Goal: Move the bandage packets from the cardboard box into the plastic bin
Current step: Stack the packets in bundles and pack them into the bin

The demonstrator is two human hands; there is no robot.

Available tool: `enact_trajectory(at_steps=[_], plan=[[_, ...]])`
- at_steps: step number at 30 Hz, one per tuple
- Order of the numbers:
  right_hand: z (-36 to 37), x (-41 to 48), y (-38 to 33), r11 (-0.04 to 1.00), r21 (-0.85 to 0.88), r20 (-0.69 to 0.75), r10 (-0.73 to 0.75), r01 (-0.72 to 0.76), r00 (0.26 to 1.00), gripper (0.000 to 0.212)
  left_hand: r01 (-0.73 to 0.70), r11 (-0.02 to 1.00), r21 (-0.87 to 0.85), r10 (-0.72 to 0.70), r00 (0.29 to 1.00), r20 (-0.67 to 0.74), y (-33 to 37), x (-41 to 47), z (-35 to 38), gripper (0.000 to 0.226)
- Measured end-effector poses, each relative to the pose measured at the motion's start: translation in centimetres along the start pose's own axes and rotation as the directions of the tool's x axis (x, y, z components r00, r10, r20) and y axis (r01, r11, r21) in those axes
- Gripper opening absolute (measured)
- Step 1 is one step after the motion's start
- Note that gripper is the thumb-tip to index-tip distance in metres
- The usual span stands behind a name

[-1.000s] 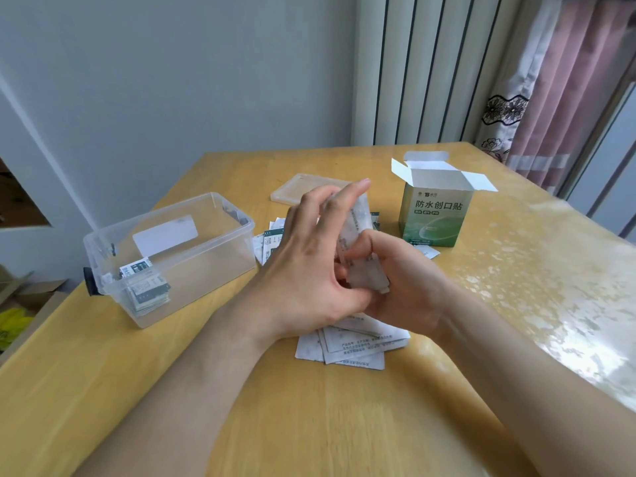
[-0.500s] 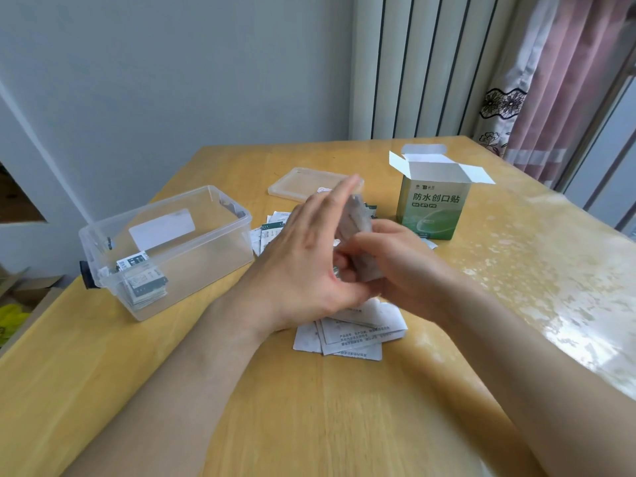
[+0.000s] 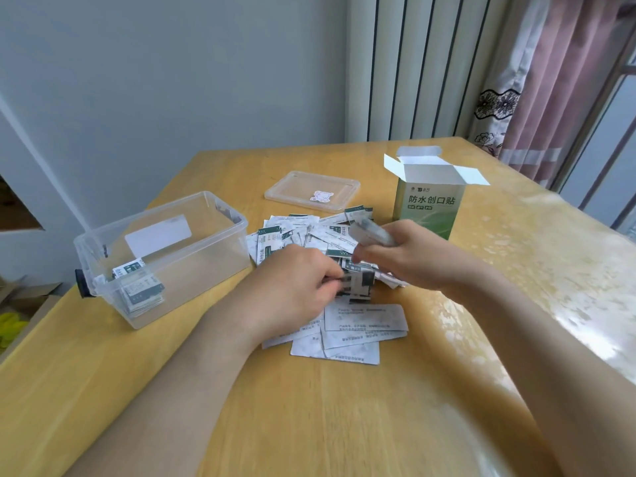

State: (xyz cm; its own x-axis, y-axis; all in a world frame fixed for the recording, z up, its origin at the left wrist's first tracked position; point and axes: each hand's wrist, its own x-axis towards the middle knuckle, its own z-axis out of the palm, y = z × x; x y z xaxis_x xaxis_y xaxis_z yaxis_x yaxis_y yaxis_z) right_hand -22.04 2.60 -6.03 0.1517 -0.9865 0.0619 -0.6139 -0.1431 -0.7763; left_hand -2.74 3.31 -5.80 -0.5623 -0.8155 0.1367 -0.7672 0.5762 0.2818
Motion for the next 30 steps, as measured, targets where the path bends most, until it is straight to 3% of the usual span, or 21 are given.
enact_trajectory(at_steps=[1,3,5,6,7,10,16,21,23,24,25,26,27,28,30], plan=[[-0.2,-0.1,0.0,0.981,0.194,-0.005,0.020,-0.019,1.000,0.029,0.029,0.998,-0.052,-0.034,0.996,-0.082,-0.1,0.1,0.1,0.022],[-0.2,0.0,-0.4,0.794,0.606,0.024,0.042,-0.048,0.999,0.026,0.066,0.931,-0.360,-0.160,0.958,-0.237,0.0,0.2,-0.4,0.020],[0.3,-0.1,-1.0,0.541,0.836,0.078,0.054,-0.094,0.996,0.028,0.034,0.619,-0.785,-0.300,0.934,-0.196,0.4,0.2,-0.9,0.020],[0.8,-0.1,-1.4,0.456,0.883,0.097,0.050,-0.109,0.994,0.031,0.009,0.445,-0.895,-0.309,0.940,-0.144,0.9,0.1,-1.1,0.021],[1.4,-0.2,-1.8,0.415,0.902,0.110,0.039,-0.116,0.993,0.031,-0.008,0.338,-0.941,-0.298,0.948,-0.115,1.2,0.0,-1.2,0.022],[2.7,-0.8,-3.0,0.440,0.895,0.091,-0.024,-0.071,0.996,0.022,-0.014,0.242,-0.970,-0.271,0.959,-0.081,2.0,0.0,-0.7,0.023],[3.1,-1.2,-3.3,0.463,0.886,-0.050,0.055,0.019,0.997,0.019,0.039,0.215,-0.976,-0.245,0.969,-0.016,1.8,0.2,-0.1,0.023],[2.9,-0.7,-2.9,0.396,0.917,-0.115,0.133,0.054,0.984,0.027,0.057,0.327,-0.943,-0.272,0.962,-0.037,1.5,0.1,-0.6,0.024],[3.1,-0.7,-2.8,0.434,0.899,-0.125,0.128,0.058,0.984,0.029,0.057,0.479,-0.876,-0.300,0.948,-0.103,1.7,0.0,-0.2,0.019],[3.3,-0.9,-2.9,0.457,0.888,-0.128,0.119,0.060,0.985,0.031,0.033,0.674,-0.738,-0.297,0.927,-0.230,1.6,0.1,0.2,0.015],[3.5,-1.1,-3.1,0.474,0.878,-0.127,0.100,0.065,0.987,0.033,0.004,0.884,-0.467,-0.222,0.883,-0.414,1.4,0.1,0.6,0.011],[3.6,-1.4,-3.5,0.485,0.872,-0.122,0.076,0.070,0.990,0.033,0.014,0.987,-0.158,-0.099,0.833,-0.544,1.4,0.1,0.8,0.010],[3.9,-1.6,-3.9,0.493,0.867,-0.107,0.047,0.070,0.993,0.031,0.042,0.998,0.055,-0.001,0.796,-0.605,1.4,0.0,0.8,0.013],[4.2,-1.8,-4.3,0.498,0.865,-0.086,0.031,0.059,0.996,0.031,0.065,0.987,0.146,0.040,0.785,-0.618,1.6,-0.1,0.6,0.017],[4.7,-1.8,-4.6,0.479,0.878,-0.034,0.074,-0.006,0.997,0.035,0.054,0.982,0.179,0.070,0.780,-0.622,2.1,-0.3,0.2,0.019]])
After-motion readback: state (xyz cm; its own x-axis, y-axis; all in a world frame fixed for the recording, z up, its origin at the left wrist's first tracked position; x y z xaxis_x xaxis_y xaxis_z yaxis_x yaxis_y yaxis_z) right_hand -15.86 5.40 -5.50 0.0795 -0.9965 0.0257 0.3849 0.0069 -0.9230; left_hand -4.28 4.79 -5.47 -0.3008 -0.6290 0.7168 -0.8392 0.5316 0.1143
